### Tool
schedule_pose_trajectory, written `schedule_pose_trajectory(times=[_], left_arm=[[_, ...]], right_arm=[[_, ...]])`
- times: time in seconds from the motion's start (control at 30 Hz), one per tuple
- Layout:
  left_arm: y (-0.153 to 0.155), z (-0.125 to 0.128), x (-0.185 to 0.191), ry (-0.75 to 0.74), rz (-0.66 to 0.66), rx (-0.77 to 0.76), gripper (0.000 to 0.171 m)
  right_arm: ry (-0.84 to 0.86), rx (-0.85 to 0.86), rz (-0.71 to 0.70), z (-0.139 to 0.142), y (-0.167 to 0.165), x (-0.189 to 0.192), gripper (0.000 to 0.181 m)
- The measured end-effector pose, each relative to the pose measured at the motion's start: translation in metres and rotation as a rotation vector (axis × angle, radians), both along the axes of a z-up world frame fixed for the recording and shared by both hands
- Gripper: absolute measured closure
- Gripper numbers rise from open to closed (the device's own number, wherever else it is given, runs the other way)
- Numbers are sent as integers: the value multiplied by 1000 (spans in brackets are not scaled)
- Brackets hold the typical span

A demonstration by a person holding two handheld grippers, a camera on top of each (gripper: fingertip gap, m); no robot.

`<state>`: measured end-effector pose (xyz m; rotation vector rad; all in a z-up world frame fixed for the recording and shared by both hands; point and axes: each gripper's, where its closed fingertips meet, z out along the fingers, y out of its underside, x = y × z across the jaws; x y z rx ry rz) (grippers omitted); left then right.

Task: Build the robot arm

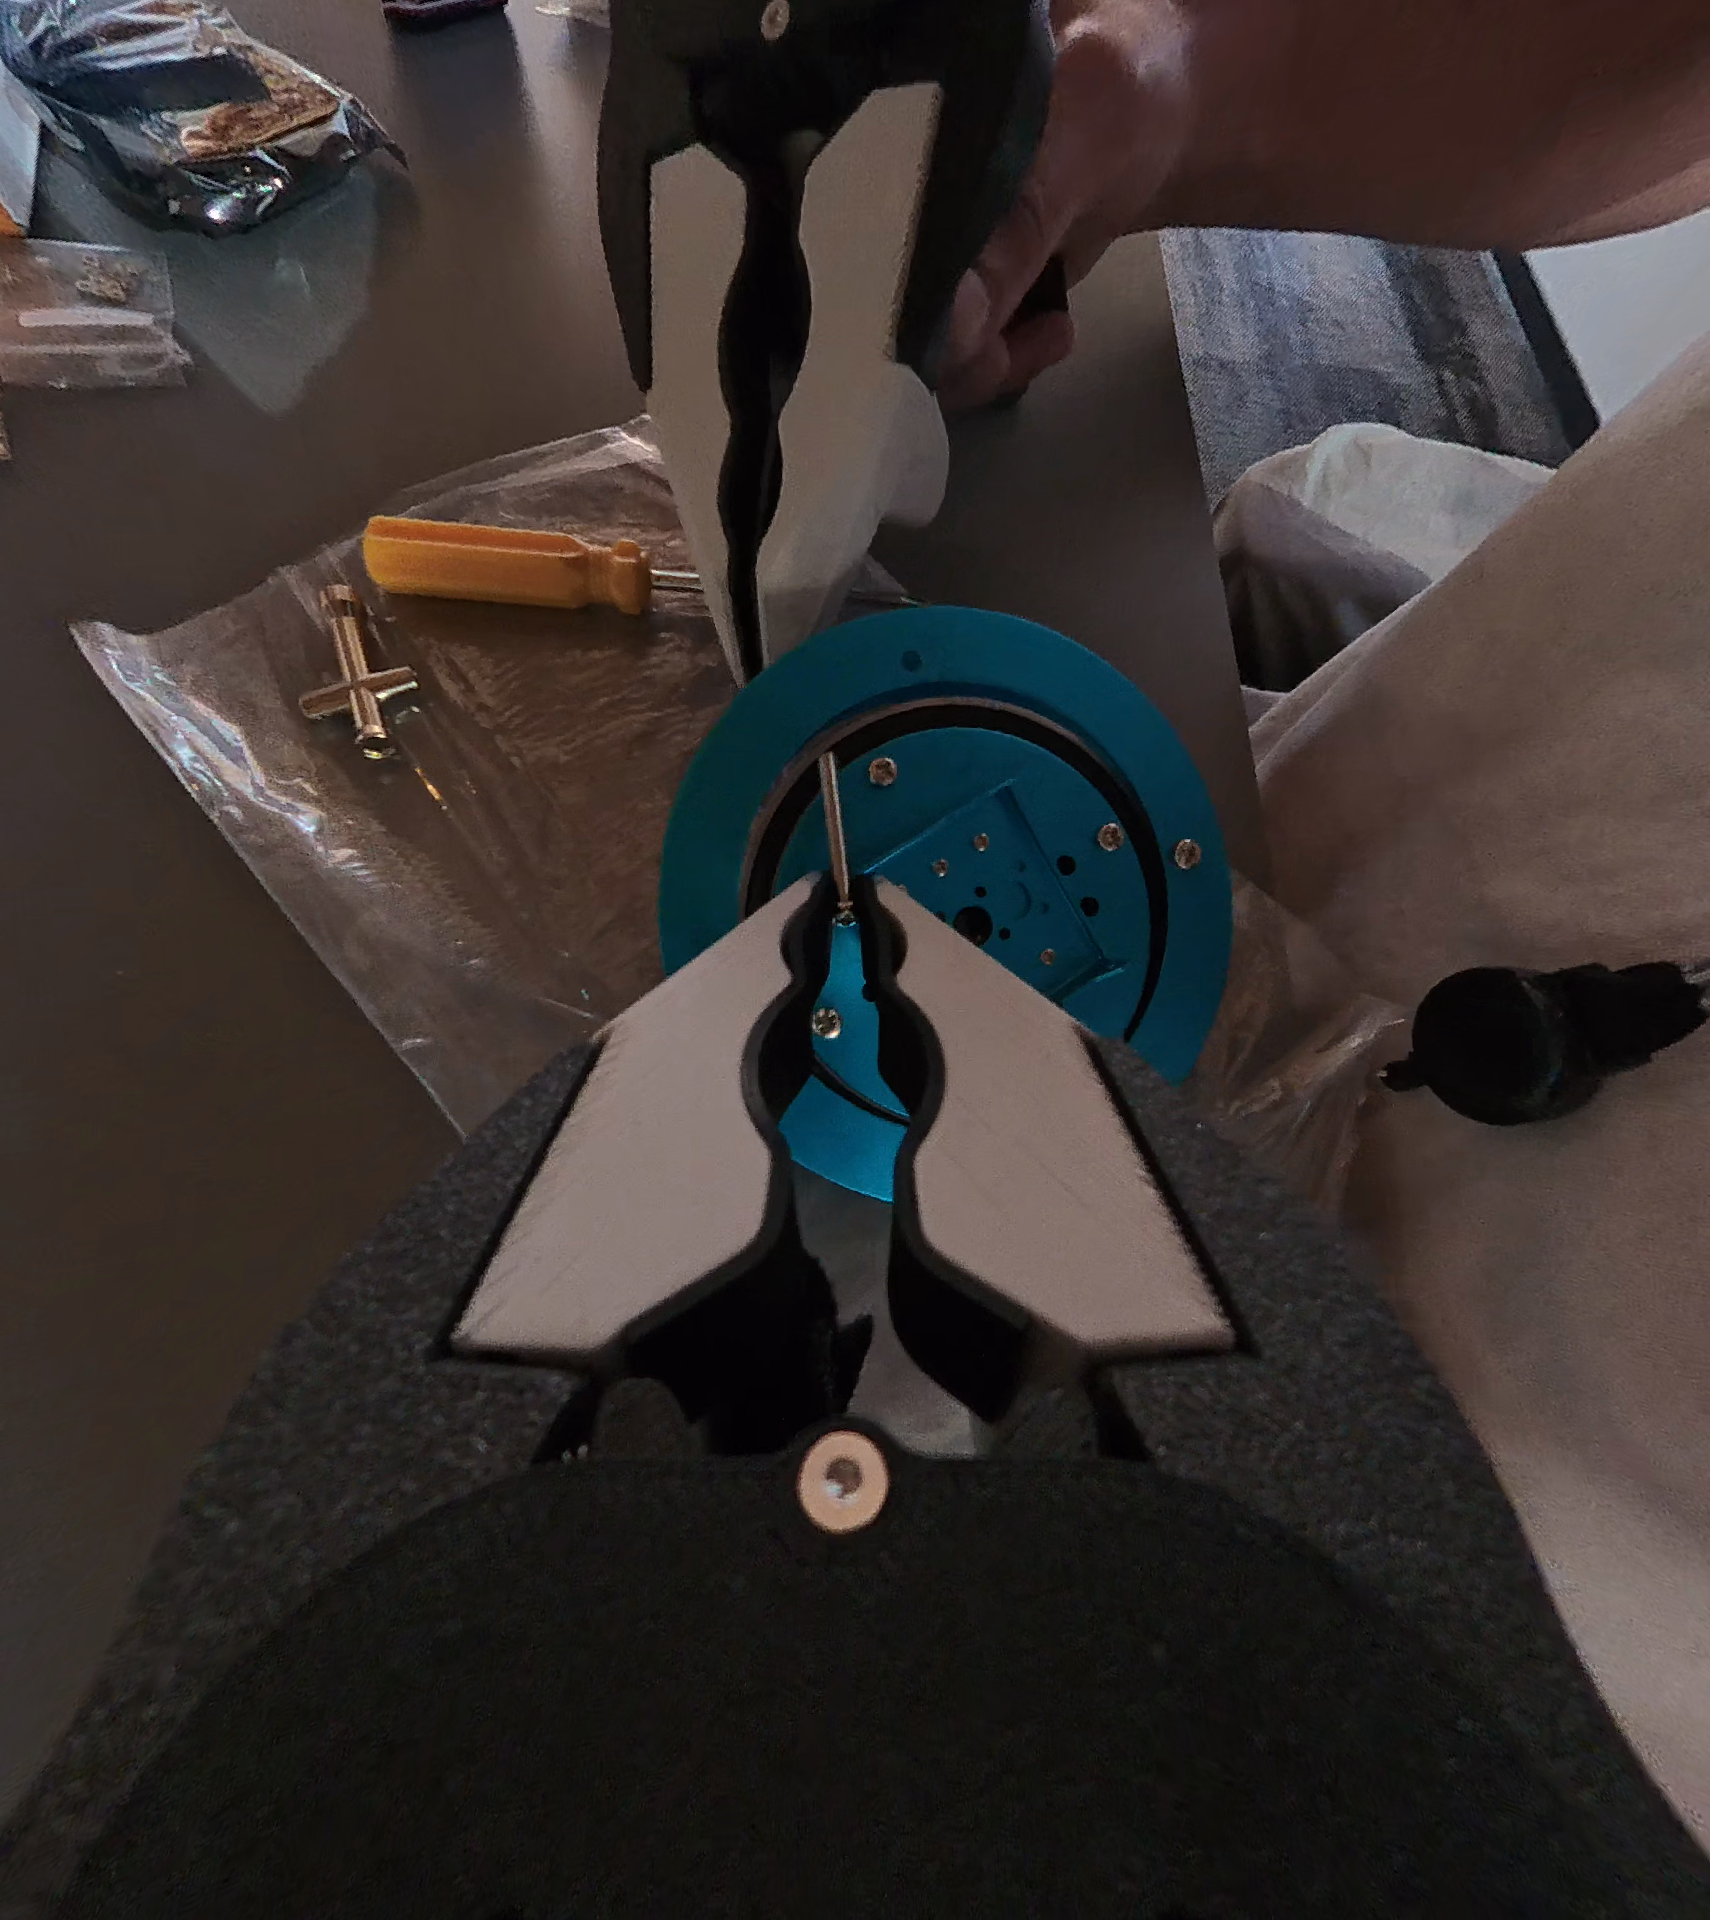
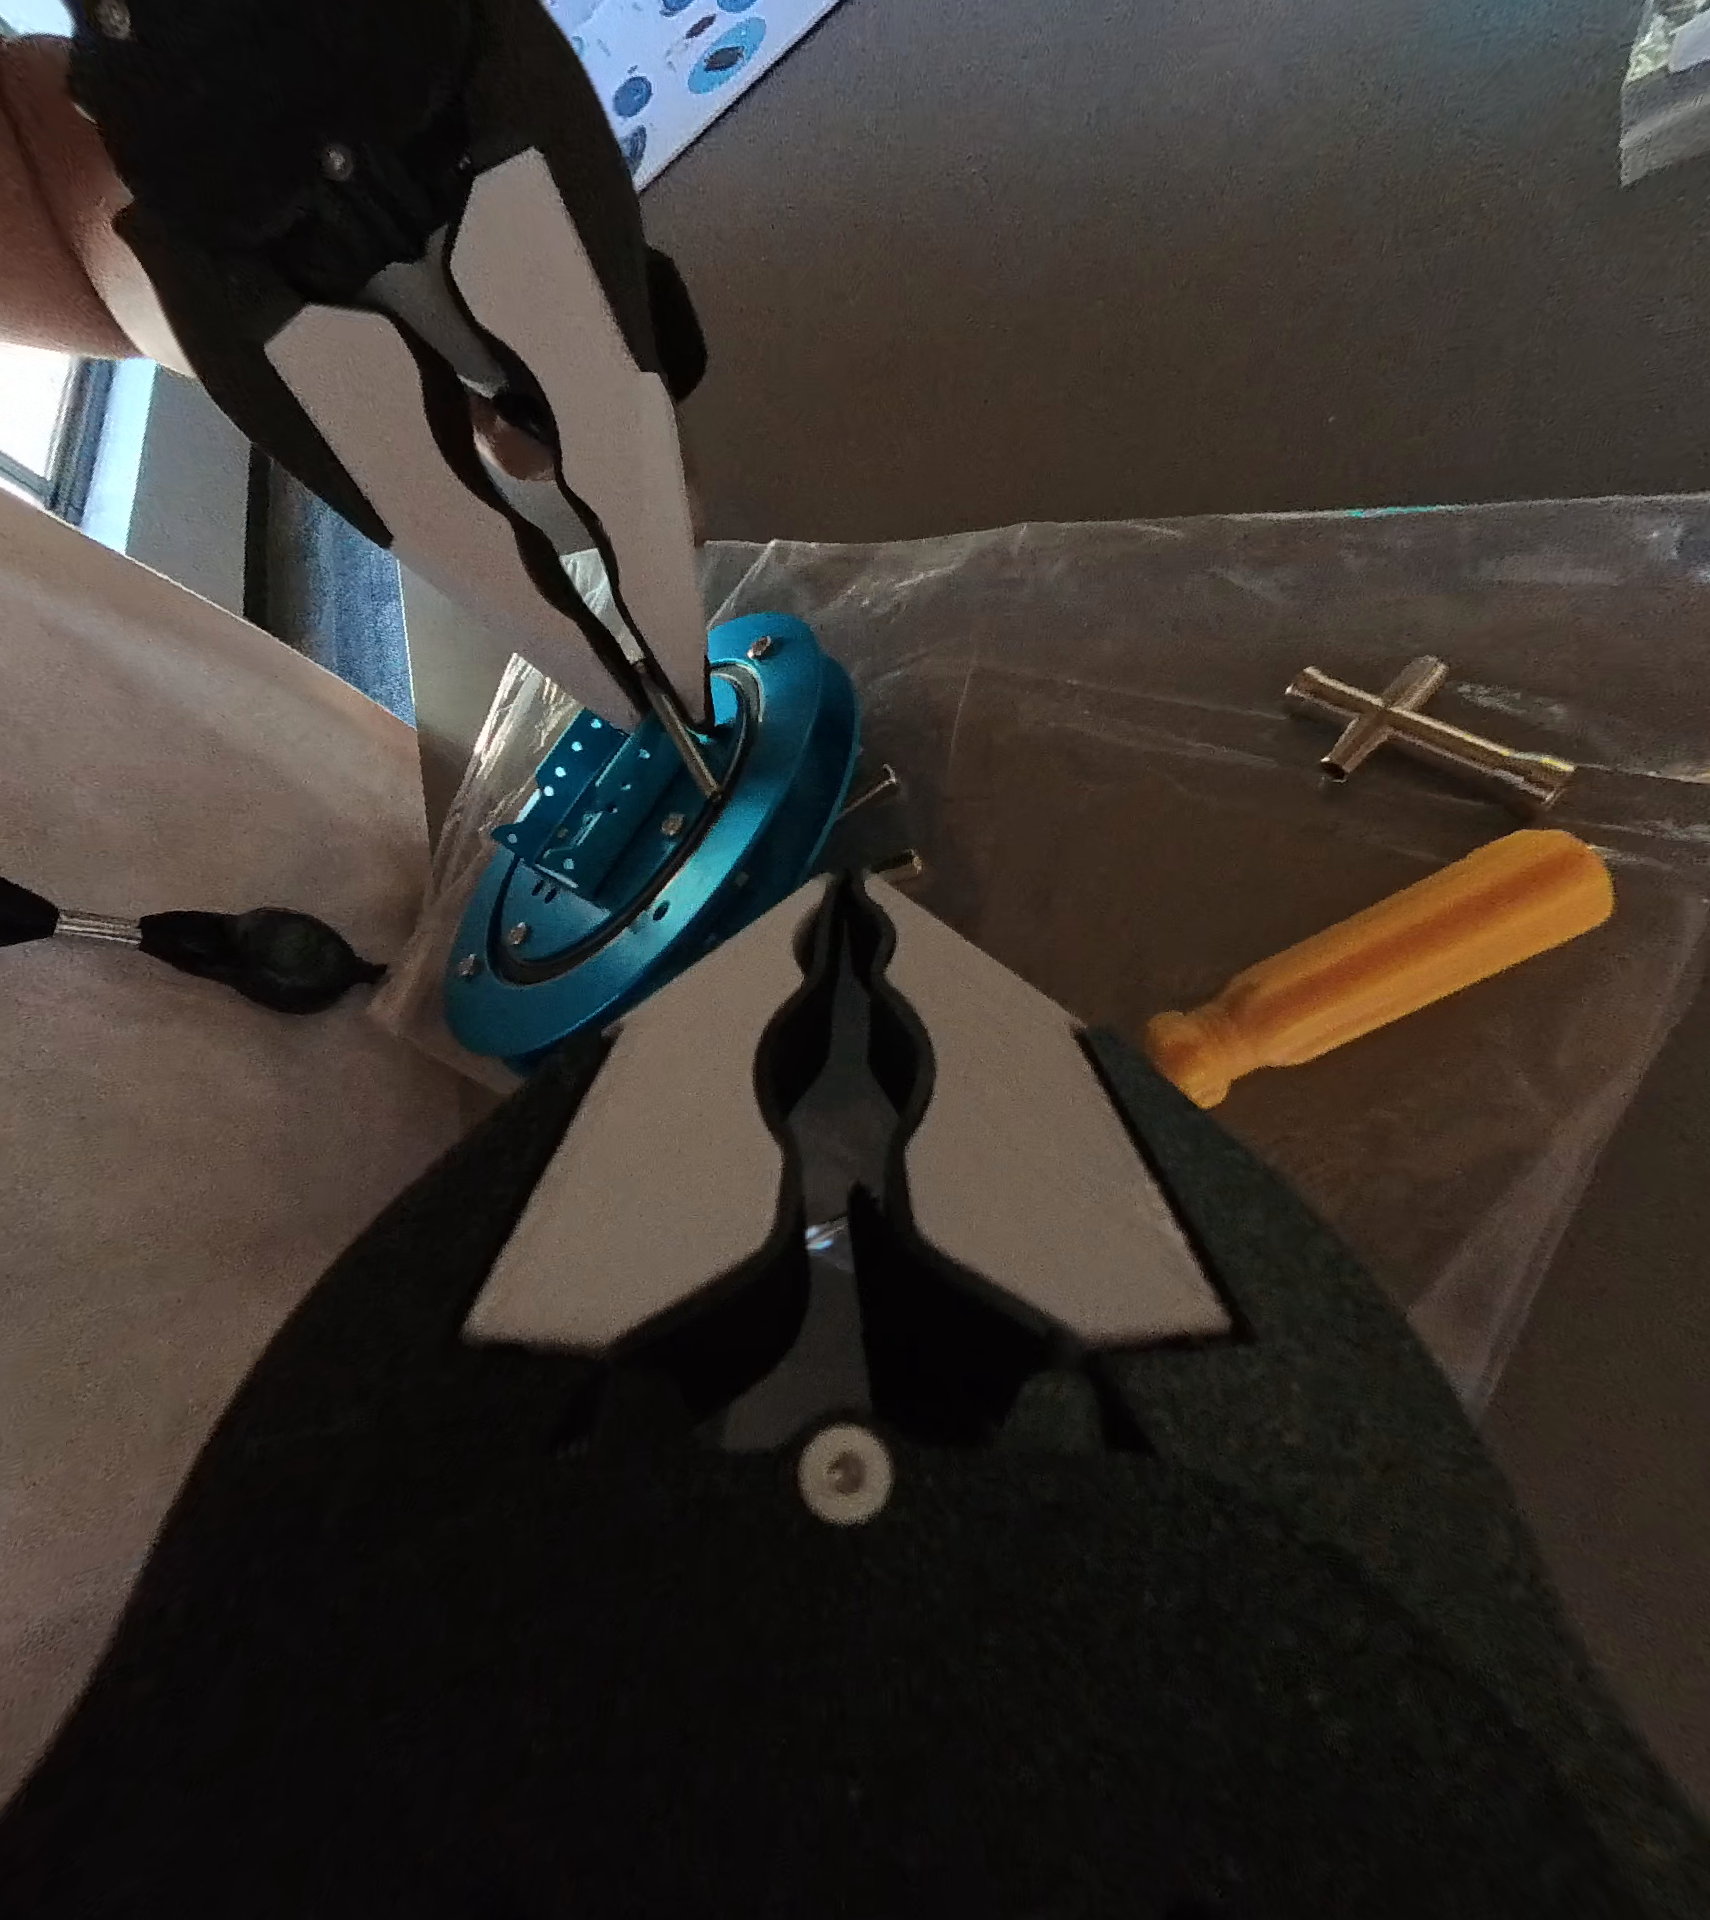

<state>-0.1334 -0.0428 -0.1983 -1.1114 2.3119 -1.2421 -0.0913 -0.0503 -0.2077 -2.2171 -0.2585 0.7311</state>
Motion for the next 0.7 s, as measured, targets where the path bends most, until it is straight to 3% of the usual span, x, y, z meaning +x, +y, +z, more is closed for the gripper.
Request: schedule_pose_trajectory(times=[0.2,0.37,0.53,0.7], left_arm=[[1,0,1,-33,2,25,168],[3,10,-1,-75,43,23,168],[23,33,-6,-134,230,-82,168],[33,42,-31,-178,407,-202,168]], right_arm=[[7,-15,-26,3,-9,6,181],[-36,22,-131,16,-16,23,181],[17,171,-257,50,-28,25,181],[72,292,-385,59,-44,21,181]])
